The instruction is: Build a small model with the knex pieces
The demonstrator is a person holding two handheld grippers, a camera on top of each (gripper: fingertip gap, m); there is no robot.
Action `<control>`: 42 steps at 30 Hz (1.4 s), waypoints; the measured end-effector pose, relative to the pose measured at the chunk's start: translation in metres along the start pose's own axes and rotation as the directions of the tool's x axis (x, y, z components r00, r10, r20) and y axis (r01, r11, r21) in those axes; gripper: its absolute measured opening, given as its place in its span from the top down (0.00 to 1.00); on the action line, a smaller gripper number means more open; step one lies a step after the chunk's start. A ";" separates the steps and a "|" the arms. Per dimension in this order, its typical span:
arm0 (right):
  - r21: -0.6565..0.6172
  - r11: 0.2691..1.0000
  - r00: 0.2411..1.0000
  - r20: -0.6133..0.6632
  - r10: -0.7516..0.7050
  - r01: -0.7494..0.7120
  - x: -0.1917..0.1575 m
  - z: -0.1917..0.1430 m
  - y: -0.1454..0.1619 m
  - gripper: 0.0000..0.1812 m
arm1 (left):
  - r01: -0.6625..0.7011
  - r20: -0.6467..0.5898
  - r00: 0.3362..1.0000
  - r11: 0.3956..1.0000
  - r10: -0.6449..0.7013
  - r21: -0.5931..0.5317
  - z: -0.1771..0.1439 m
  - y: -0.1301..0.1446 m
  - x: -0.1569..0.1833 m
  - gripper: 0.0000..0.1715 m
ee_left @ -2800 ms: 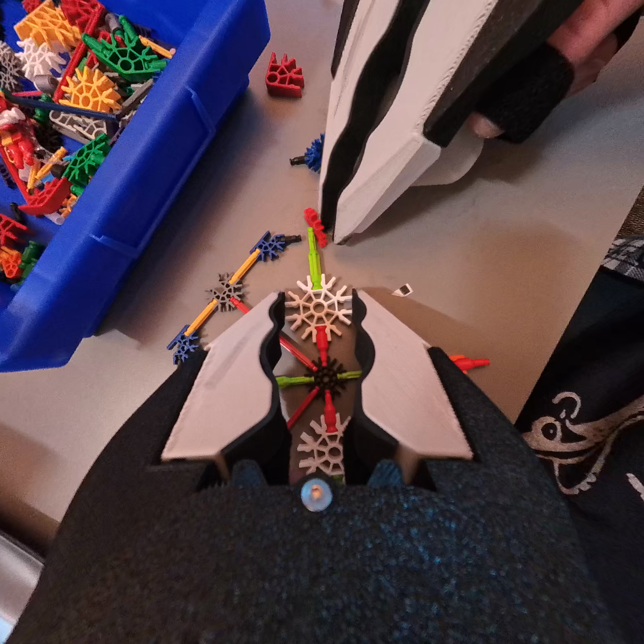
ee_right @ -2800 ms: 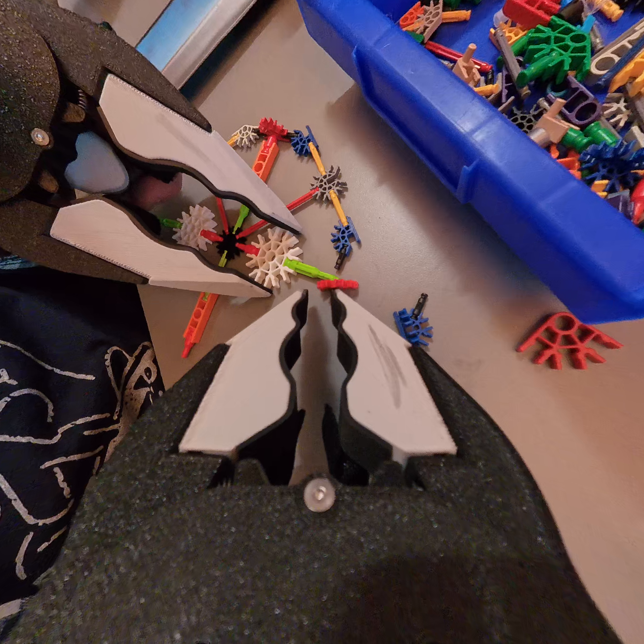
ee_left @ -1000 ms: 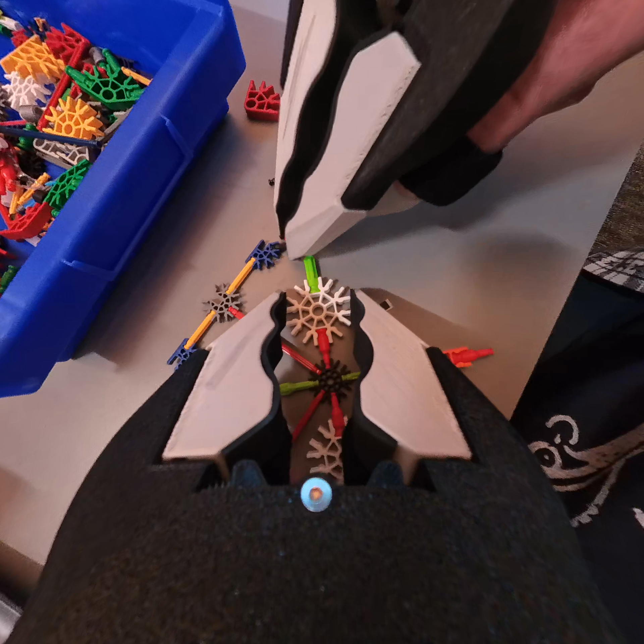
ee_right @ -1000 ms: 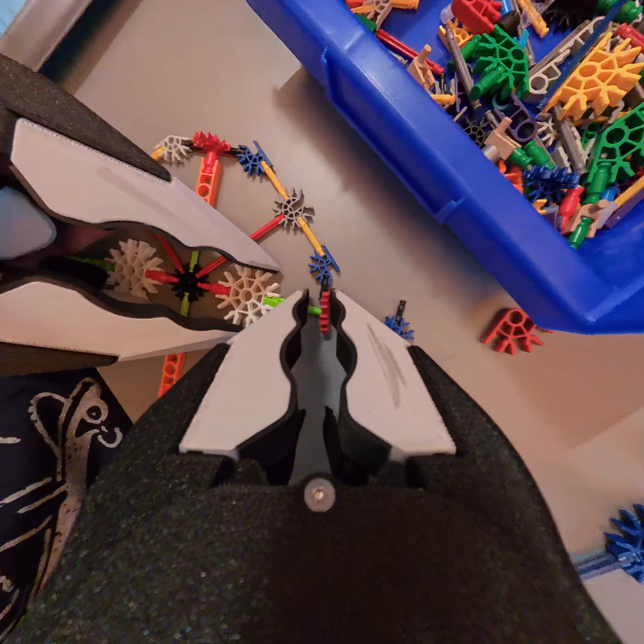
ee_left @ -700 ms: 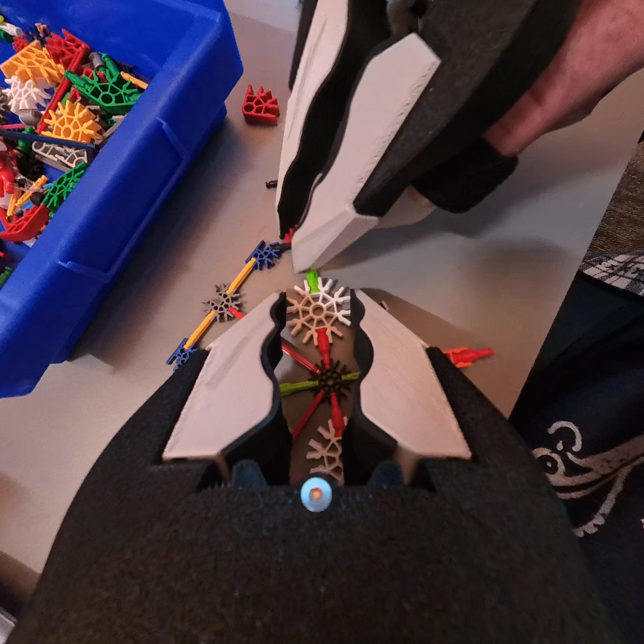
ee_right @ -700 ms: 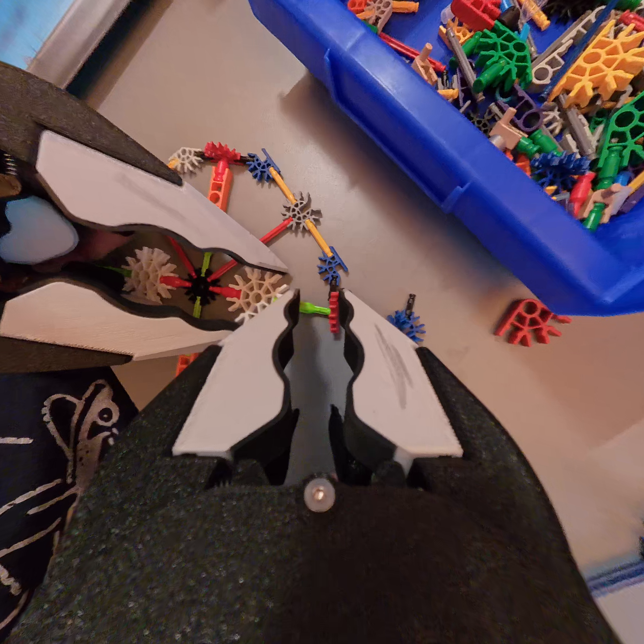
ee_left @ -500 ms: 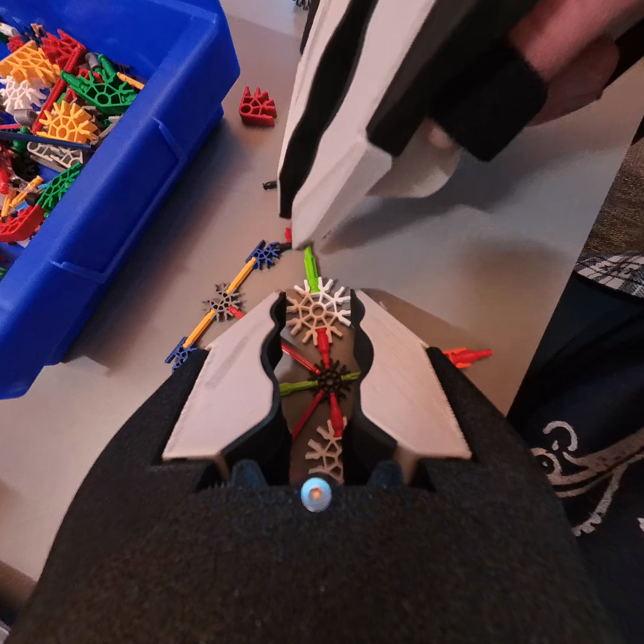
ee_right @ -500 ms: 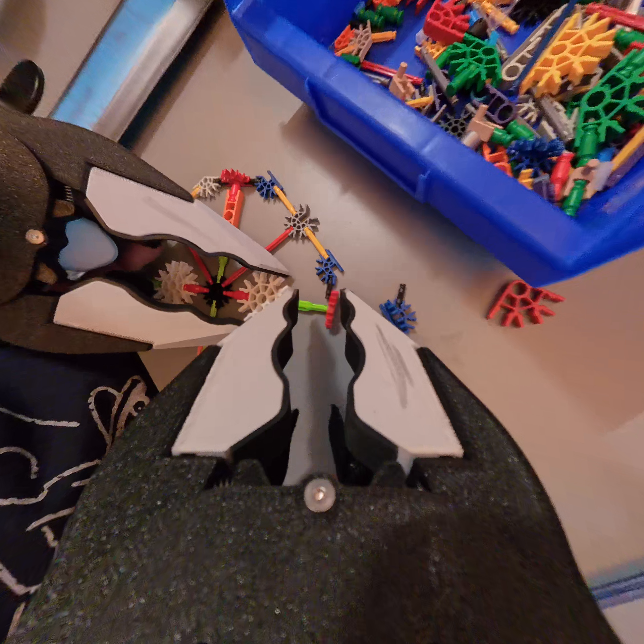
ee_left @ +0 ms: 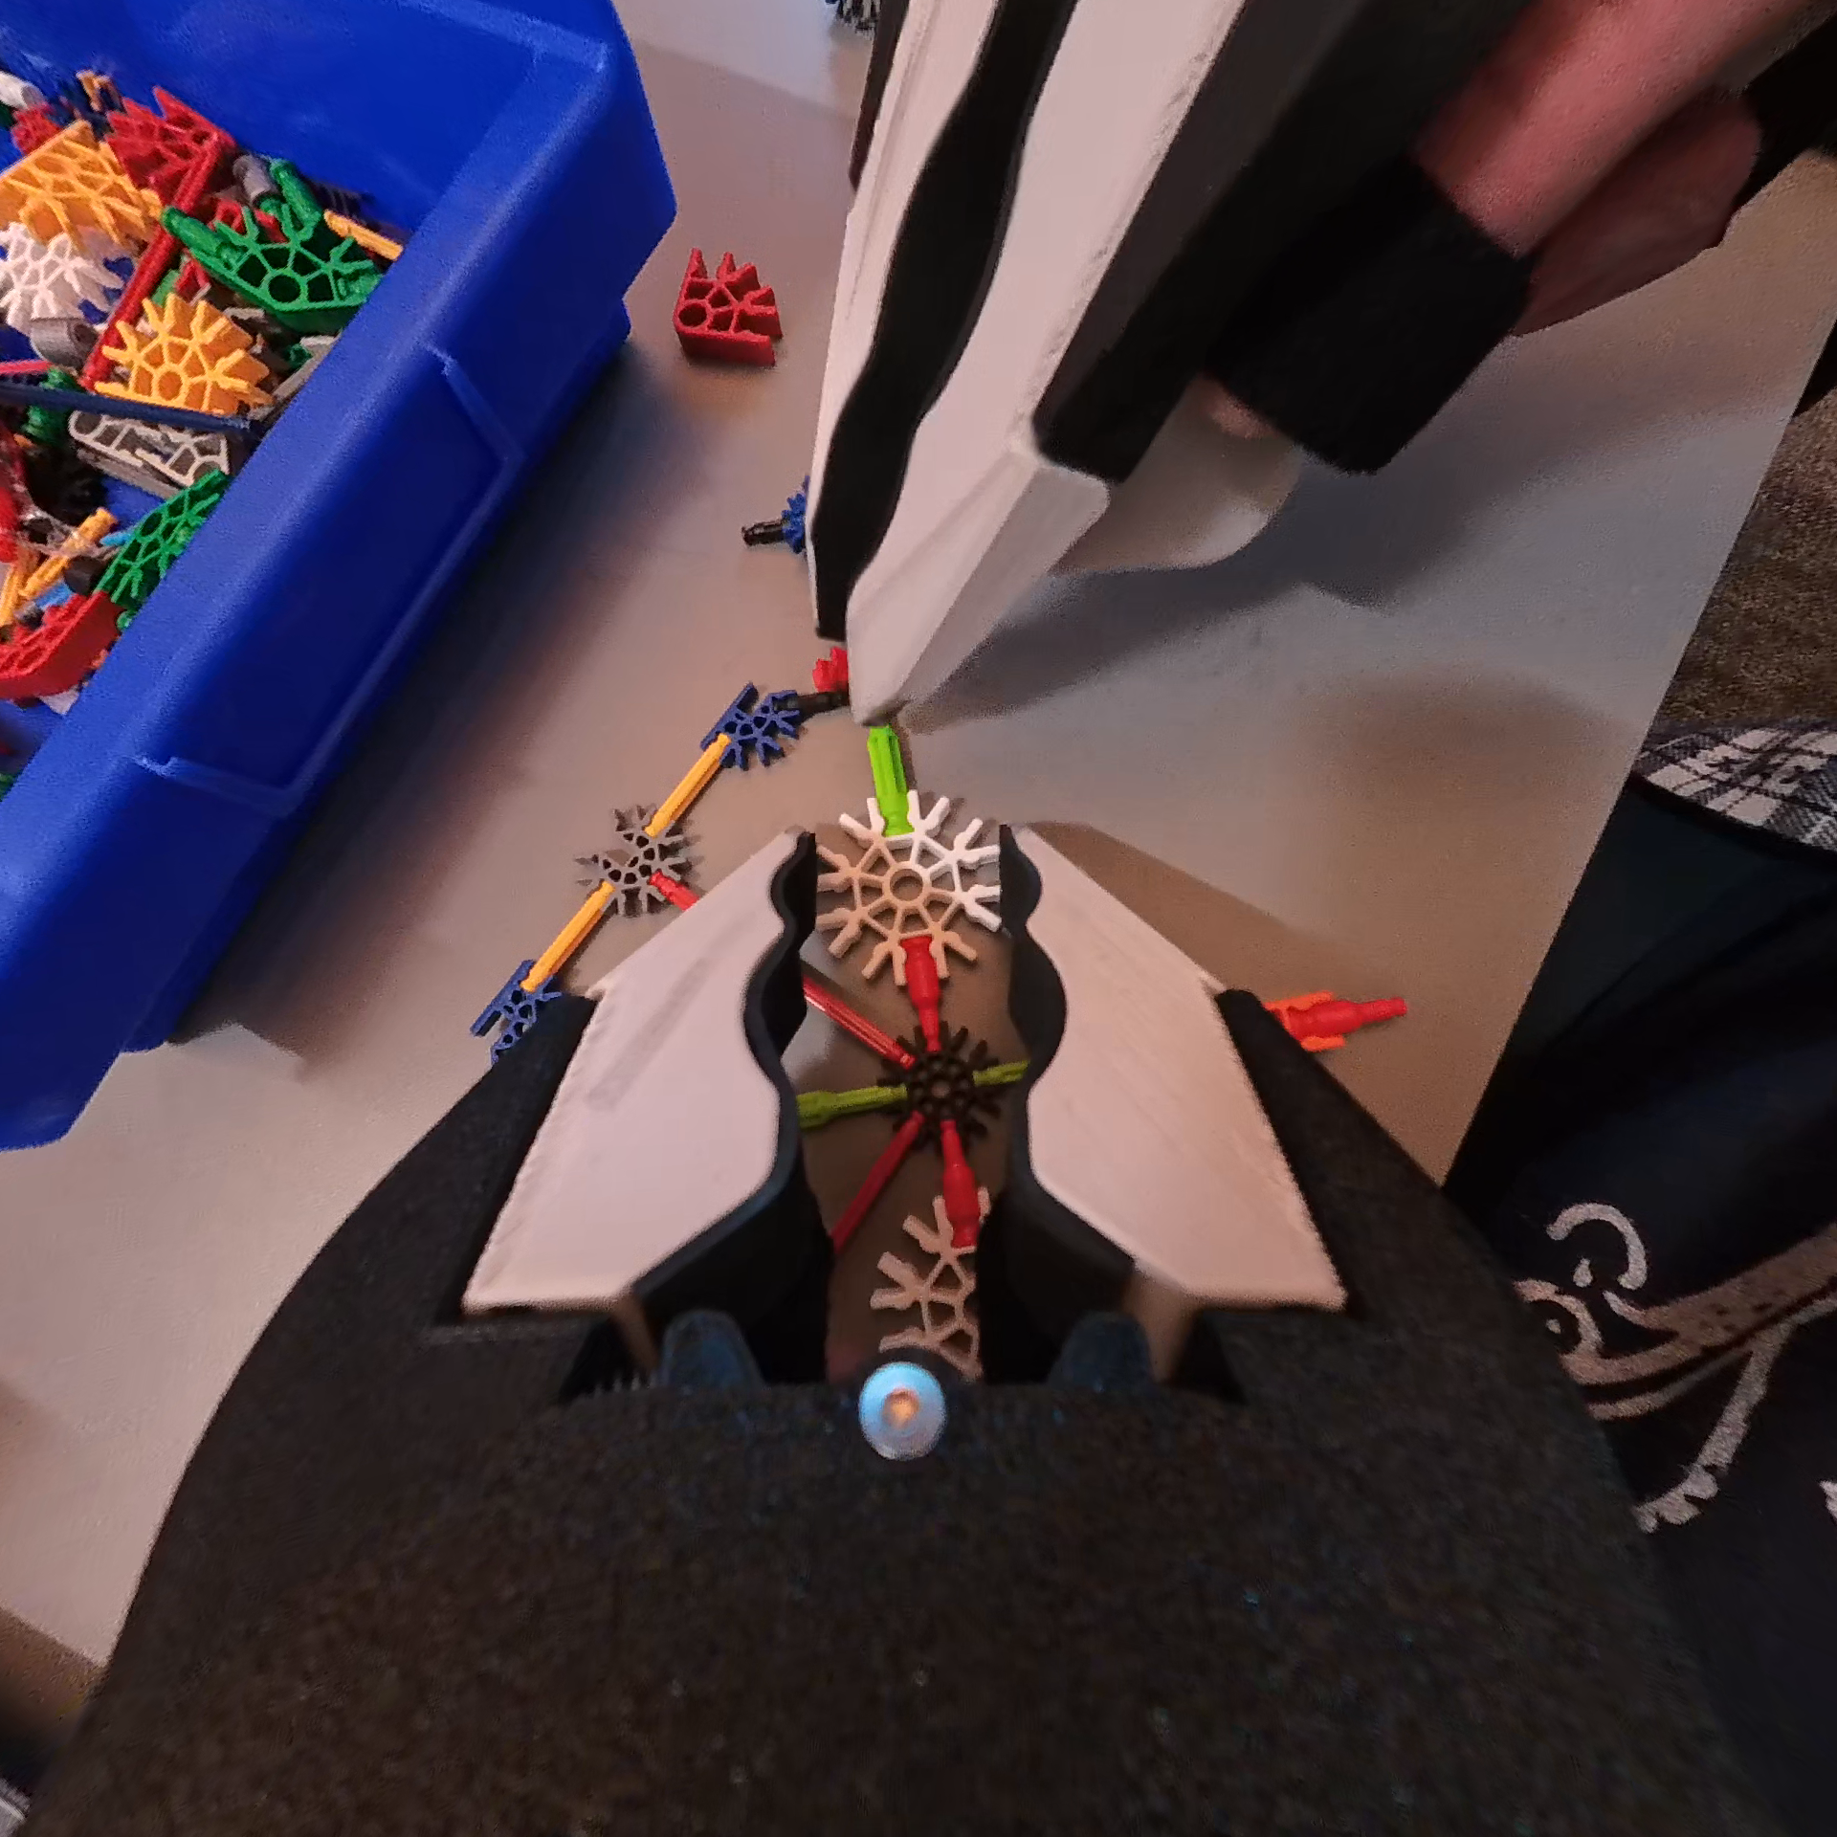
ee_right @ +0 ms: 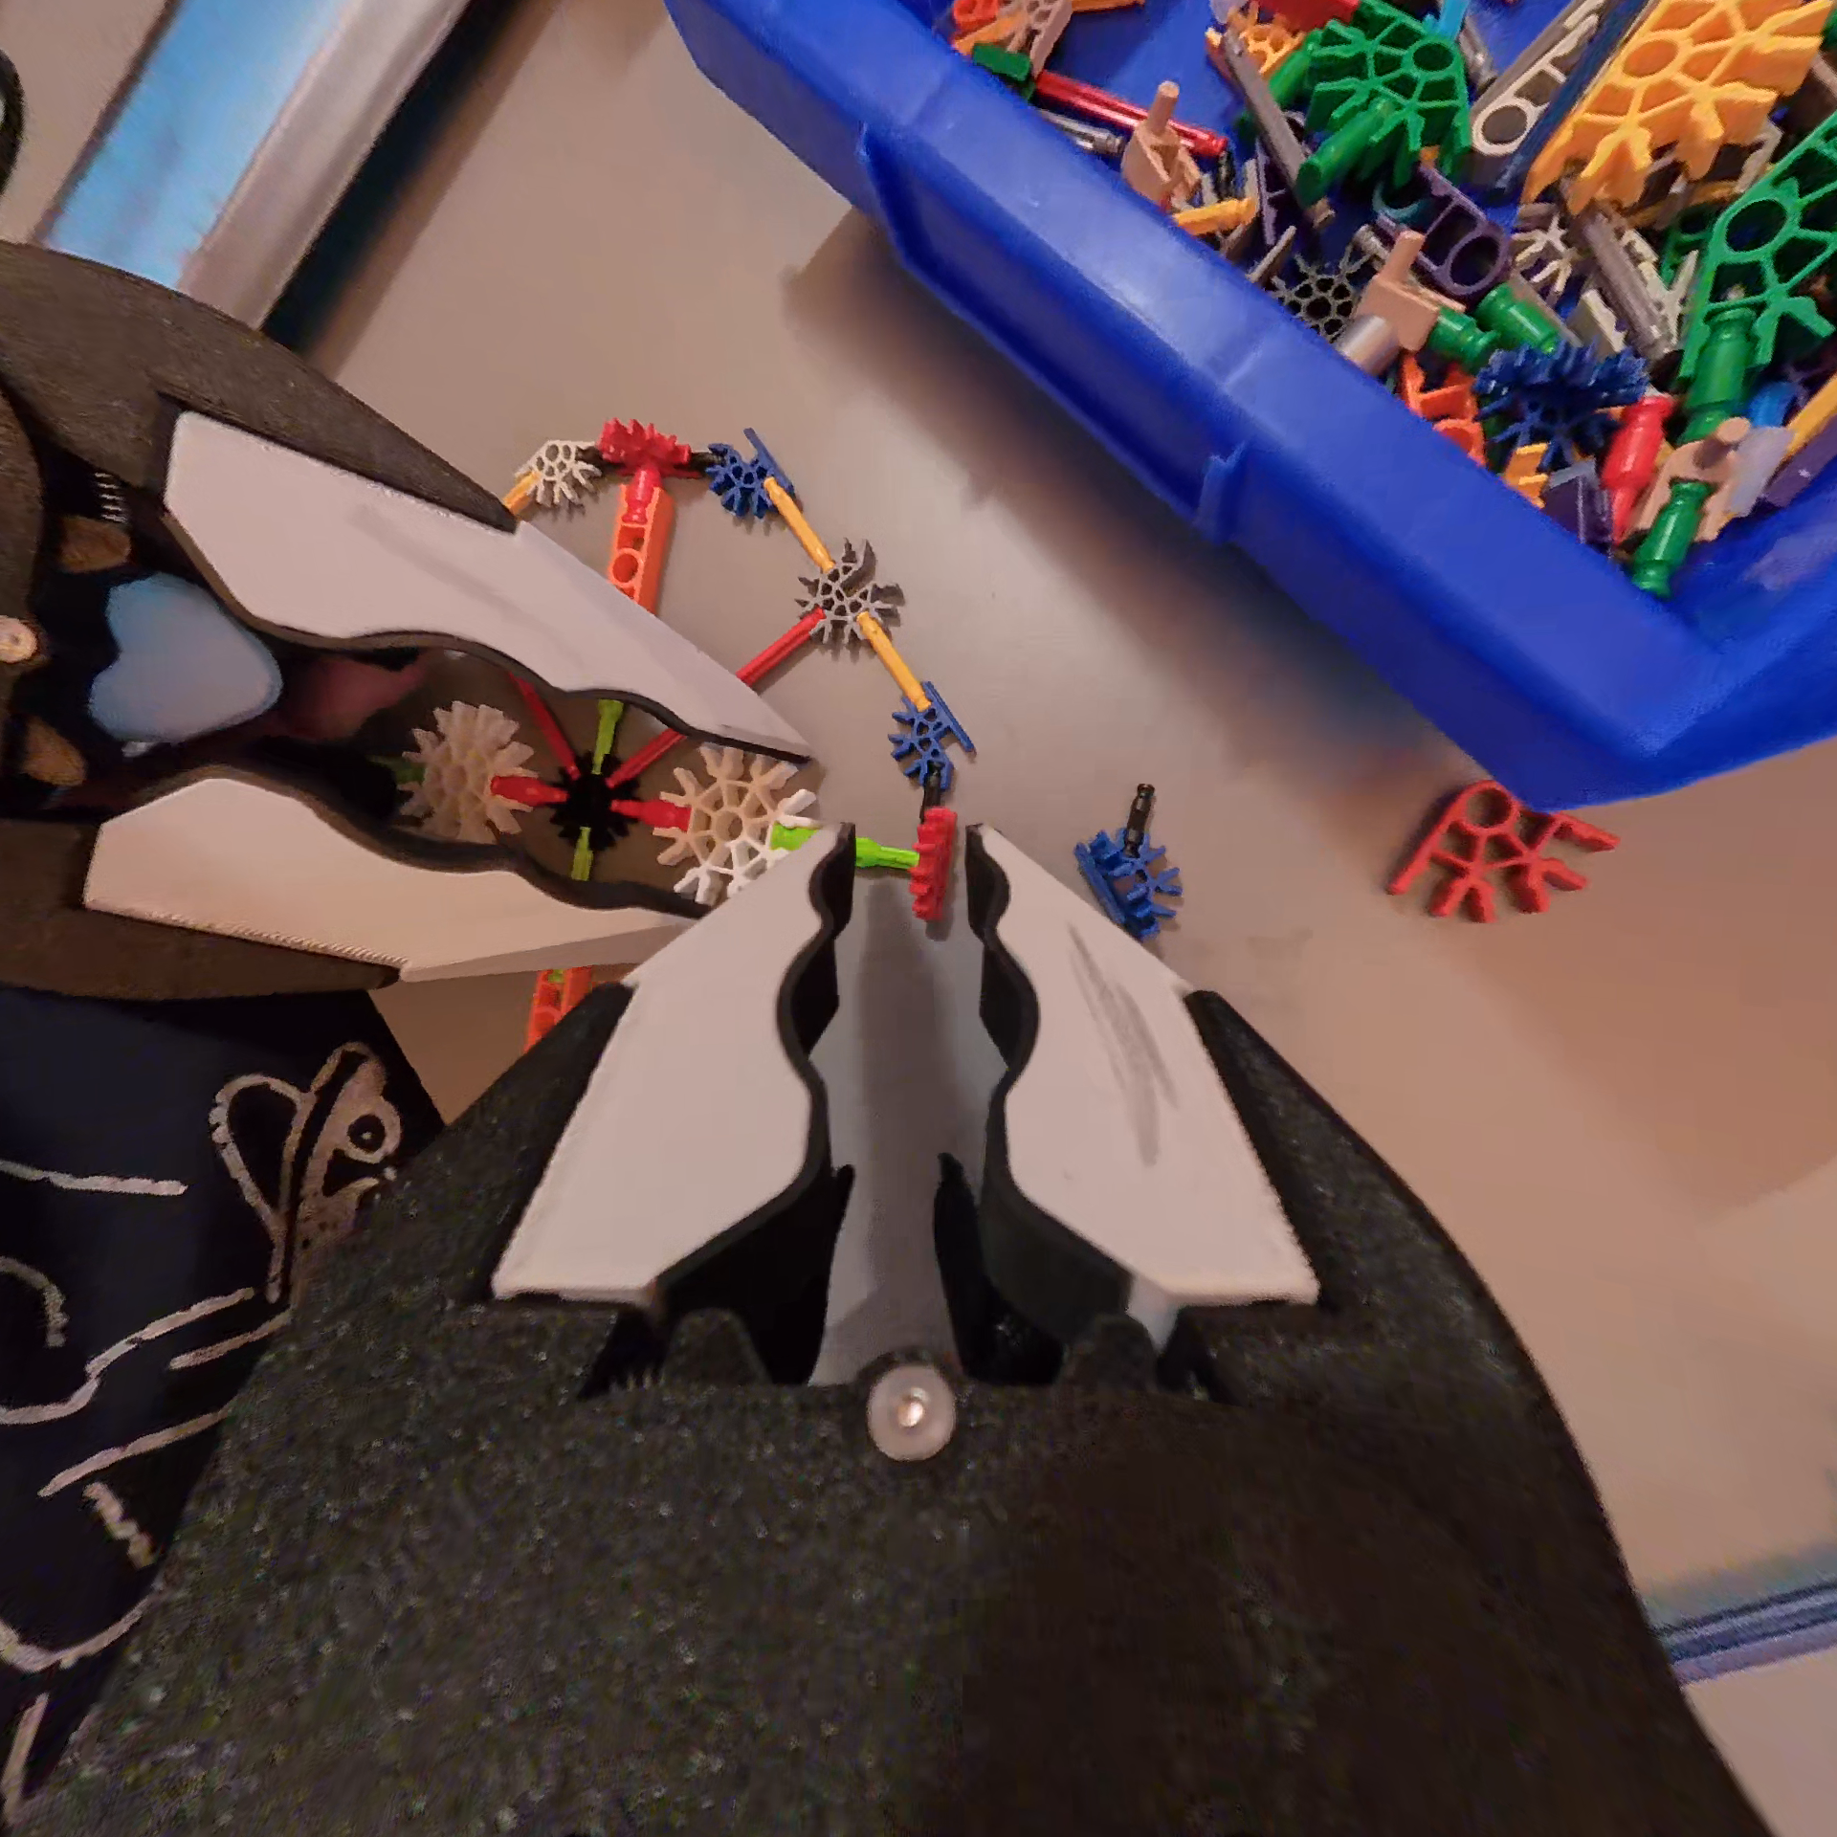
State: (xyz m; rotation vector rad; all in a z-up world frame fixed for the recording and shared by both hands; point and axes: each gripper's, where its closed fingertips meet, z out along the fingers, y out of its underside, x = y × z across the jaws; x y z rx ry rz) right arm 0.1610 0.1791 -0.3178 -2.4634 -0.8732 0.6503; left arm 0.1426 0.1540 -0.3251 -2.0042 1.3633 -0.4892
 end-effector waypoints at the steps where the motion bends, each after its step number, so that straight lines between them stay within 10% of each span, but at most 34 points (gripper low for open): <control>1: -0.010 1.000 1.000 -0.010 -0.008 0.008 0.000 0.002 0.001 0.90 | 0.000 -0.001 1.000 1.000 0.000 0.001 0.000 0.000 0.000 0.79; 14: -0.074 0.990 0.975 -0.177 -0.135 0.123 0.009 0.006 0.002 0.98 | -0.008 -0.003 1.000 1.000 0.008 0.011 0.002 -0.002 0.003 0.79; 42: -0.054 0.997 0.994 -0.082 -0.067 0.063 0.005 0.000 0.004 0.91 | -0.010 -0.004 1.000 1.000 0.010 0.023 0.004 -0.005 0.006 0.79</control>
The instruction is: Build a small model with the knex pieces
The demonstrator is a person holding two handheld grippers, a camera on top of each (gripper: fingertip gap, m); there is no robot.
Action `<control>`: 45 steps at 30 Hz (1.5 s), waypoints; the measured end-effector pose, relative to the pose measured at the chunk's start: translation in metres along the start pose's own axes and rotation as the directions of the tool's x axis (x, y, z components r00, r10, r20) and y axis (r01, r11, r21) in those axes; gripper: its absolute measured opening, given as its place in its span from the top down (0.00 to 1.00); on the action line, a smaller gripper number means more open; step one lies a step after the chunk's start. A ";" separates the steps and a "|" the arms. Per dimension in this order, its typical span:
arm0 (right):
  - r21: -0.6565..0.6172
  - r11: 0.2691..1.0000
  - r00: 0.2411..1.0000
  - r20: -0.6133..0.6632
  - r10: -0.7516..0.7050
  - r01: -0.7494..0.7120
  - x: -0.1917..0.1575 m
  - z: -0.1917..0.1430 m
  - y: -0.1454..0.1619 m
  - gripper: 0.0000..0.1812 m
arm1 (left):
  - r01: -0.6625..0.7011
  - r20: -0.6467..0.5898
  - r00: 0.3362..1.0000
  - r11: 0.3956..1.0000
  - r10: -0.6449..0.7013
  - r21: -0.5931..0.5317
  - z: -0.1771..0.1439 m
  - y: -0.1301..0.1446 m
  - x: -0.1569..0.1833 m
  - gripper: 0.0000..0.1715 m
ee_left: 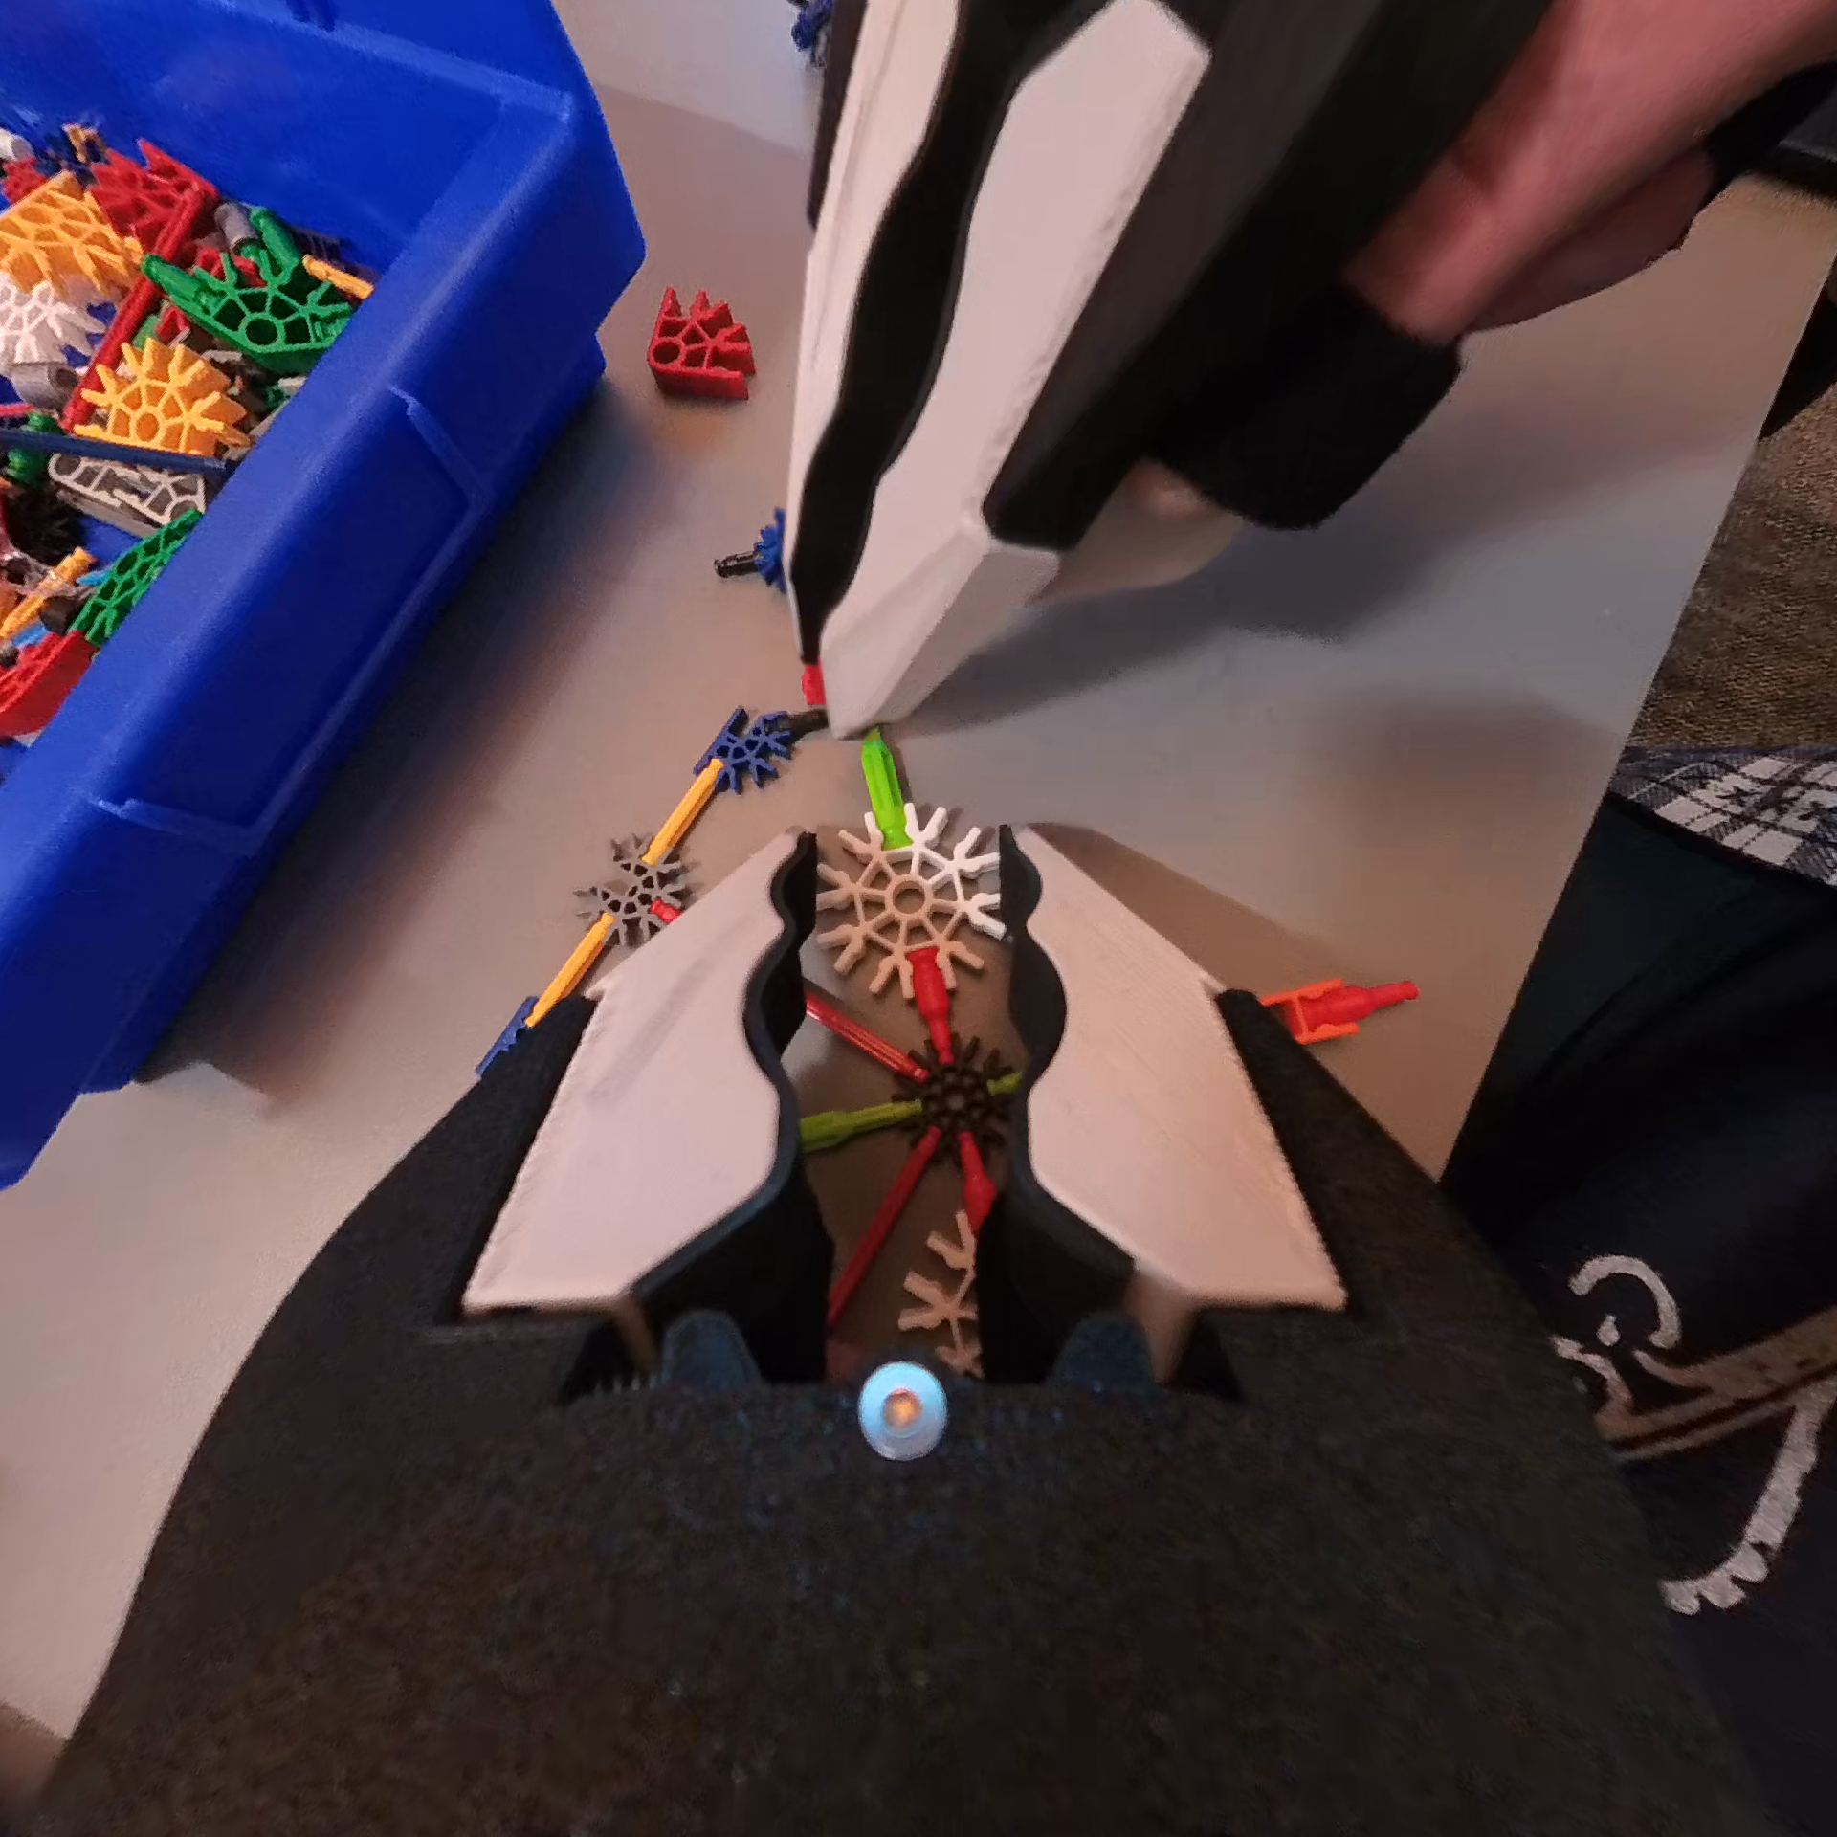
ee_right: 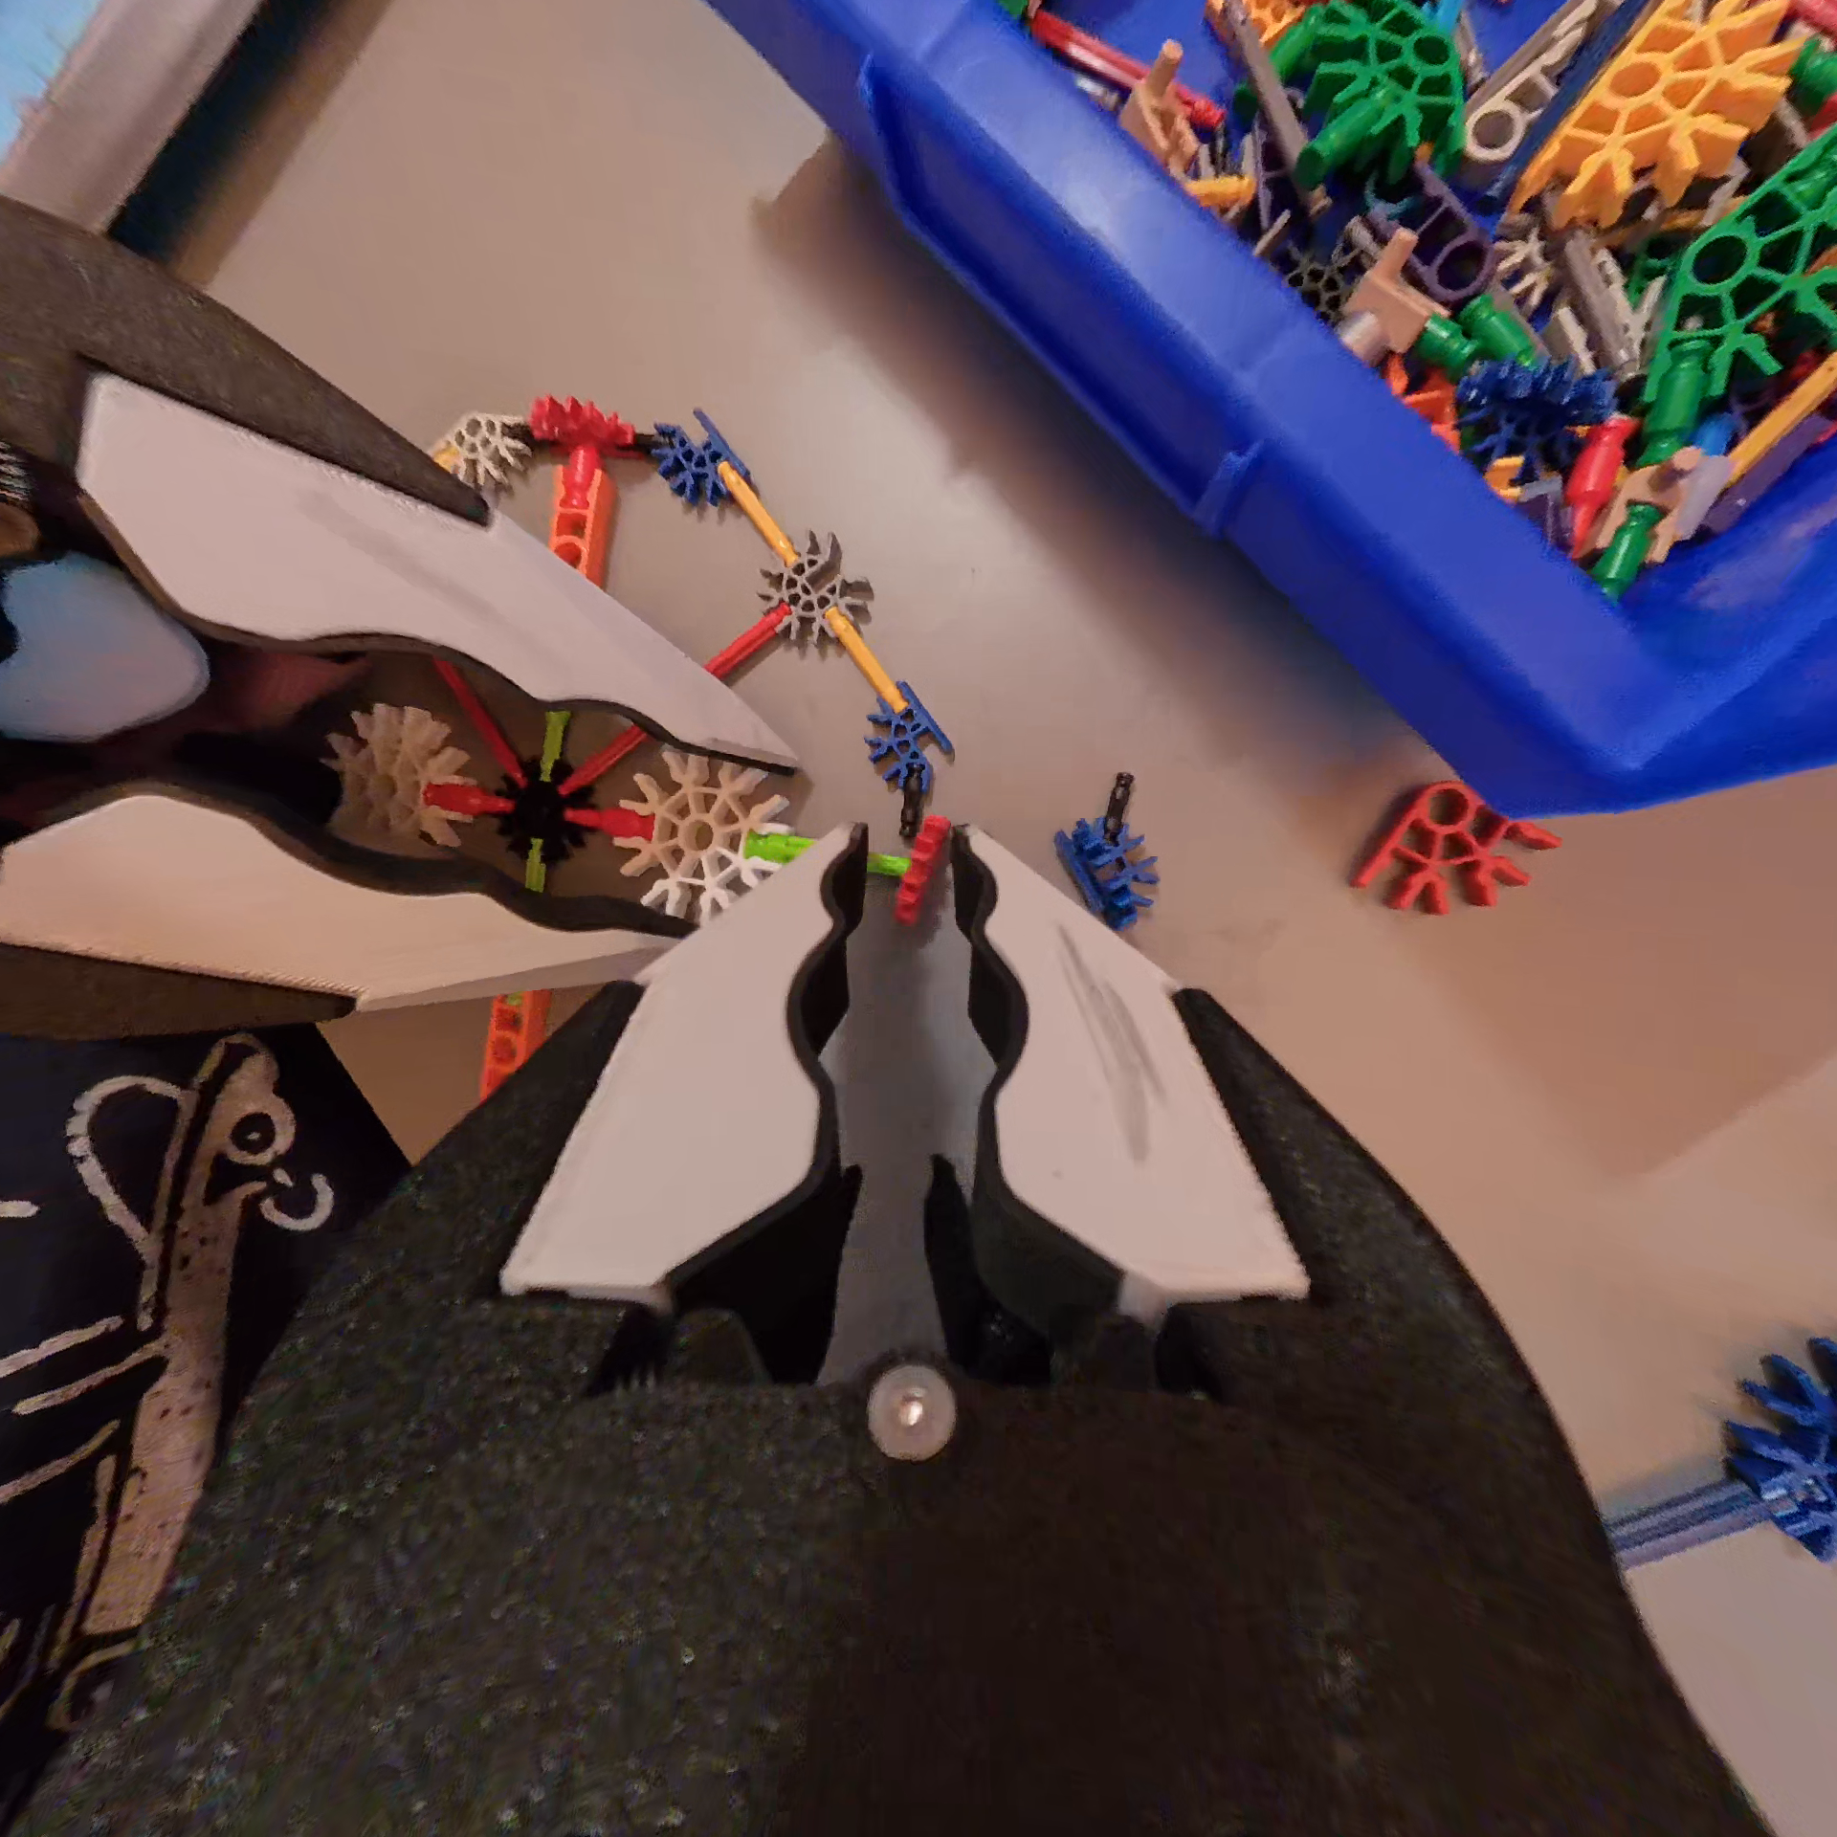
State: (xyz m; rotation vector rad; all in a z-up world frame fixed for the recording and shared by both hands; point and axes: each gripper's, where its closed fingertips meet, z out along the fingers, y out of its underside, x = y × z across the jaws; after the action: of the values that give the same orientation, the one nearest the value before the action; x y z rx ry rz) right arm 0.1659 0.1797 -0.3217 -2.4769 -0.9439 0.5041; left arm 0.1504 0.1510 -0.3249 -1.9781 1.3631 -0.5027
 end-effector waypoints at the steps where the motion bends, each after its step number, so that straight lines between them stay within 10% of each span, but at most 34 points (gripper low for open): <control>1: -0.014 1.000 1.000 -0.014 -0.012 0.012 0.001 0.002 0.002 0.91 | -0.001 0.000 1.000 1.000 0.001 0.000 0.000 0.000 0.000 0.79; 45: 0.046 0.996 0.986 -0.157 -0.064 0.072 0.001 0.004 0.002 0.97 | -0.125 0.058 0.991 0.992 0.124 0.029 0.001 -0.005 0.005 0.83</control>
State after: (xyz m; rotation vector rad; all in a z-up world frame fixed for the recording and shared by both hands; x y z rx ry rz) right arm 0.1661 0.1800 -0.3262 -2.3896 -0.9377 0.3044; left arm 0.1561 0.1478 -0.3228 -1.8533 1.4237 -0.4059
